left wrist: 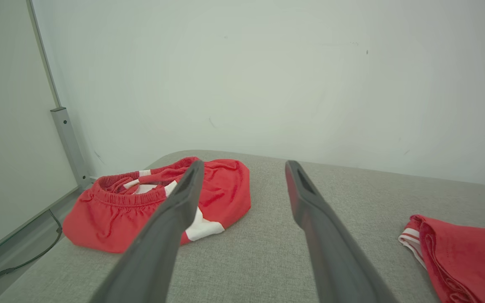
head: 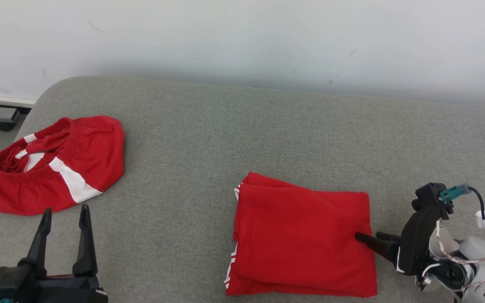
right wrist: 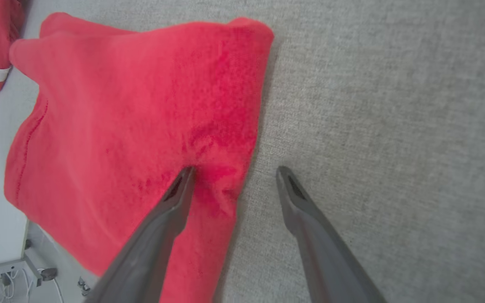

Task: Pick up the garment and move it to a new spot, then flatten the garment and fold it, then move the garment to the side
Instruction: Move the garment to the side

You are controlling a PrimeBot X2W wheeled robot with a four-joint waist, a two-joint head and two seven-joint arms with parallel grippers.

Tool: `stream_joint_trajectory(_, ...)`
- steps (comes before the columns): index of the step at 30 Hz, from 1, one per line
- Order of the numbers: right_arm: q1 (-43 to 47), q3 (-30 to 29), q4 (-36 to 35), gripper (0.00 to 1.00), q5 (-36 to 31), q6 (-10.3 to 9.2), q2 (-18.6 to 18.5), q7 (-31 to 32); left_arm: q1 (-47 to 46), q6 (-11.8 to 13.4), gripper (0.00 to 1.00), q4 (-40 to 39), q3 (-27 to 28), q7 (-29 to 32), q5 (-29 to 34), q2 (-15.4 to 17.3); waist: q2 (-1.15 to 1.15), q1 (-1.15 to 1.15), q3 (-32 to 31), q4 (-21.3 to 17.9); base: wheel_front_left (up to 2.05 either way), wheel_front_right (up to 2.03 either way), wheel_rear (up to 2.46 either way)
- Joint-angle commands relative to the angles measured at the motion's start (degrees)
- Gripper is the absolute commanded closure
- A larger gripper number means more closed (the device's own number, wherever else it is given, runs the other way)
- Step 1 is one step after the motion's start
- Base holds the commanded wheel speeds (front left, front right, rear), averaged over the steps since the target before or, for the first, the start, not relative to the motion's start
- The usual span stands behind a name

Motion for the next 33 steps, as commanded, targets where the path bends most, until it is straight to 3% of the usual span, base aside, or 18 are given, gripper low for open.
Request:
stream_joint_trajectory(1, 0.75, 0.56, 0.85, 0.00, 1.96, -0.02, 0.77, 3.55, -0.44, -0.01, 0.00, 0.13, -0.03, -0.34, -0.25, 0.13, 0.00, 0.00, 0.04, 0.07, 0.00, 0.00, 0.00)
stream_joint_trajectory(9, -1.46, -0.71, 3.55, 0.00, 4.89, -0.07, 1.74, 10.92, -0.67, -0.32, 0.00, 0.43, -0.45, -0.34, -0.41, -0.17, 0.00, 0.00, 0.13, 0.70, 0.00, 0.00, 0.00)
stream_joint_trajectory(10, -1.55, -0.88, 3.82, 0.23, 5.25, -0.07, 2.08, 11.41, -0.72, -0.36, 0.00, 0.50, -0.52, -0.34, -0.45, -0.25, 0.00, 0.00, 0.10, 0.83, 0.00, 0.00, 0.00)
stream_joint_trajectory(11, -1.61, -0.93, 3.84, 0.58, 5.51, -0.07, 2.42, 11.87, -0.74, -0.40, 0.00, 0.57, -0.58, -0.34, -0.48, -0.30, 0.00, 0.00, 0.05, 0.97, 0.00, 0.00, 0.00)
stream_joint_trajectory(12, -1.54, -1.15, 3.61, 1.00, 5.91, -0.07, 2.80, 12.10, -0.74, -0.27, 0.00, 0.60, -0.60, -0.34, -0.49, -0.35, 0.00, 0.00, 0.01, 1.09, 0.00, 0.00, 0.00)
stream_joint_trajectory(18, -1.63, -2.13, 1.85, 1.00, 6.50, -0.07, 2.09, 11.76, -0.16, -0.26, 0.00, 0.53, -0.46, -0.34, -0.47, -0.45, 0.00, 0.00, -0.06, 1.25, 0.00, 0.00, 0.00)
stream_joint_trajectory(33, -3.16, -5.96, -1.12, 1.00, 6.89, -0.07, -5.19, 10.74, -0.51, -0.40, 0.00, 0.71, -0.56, -0.34, -0.27, 0.09, 0.00, 0.00, -0.47, -2.01, 0.00, 0.00, 0.00)
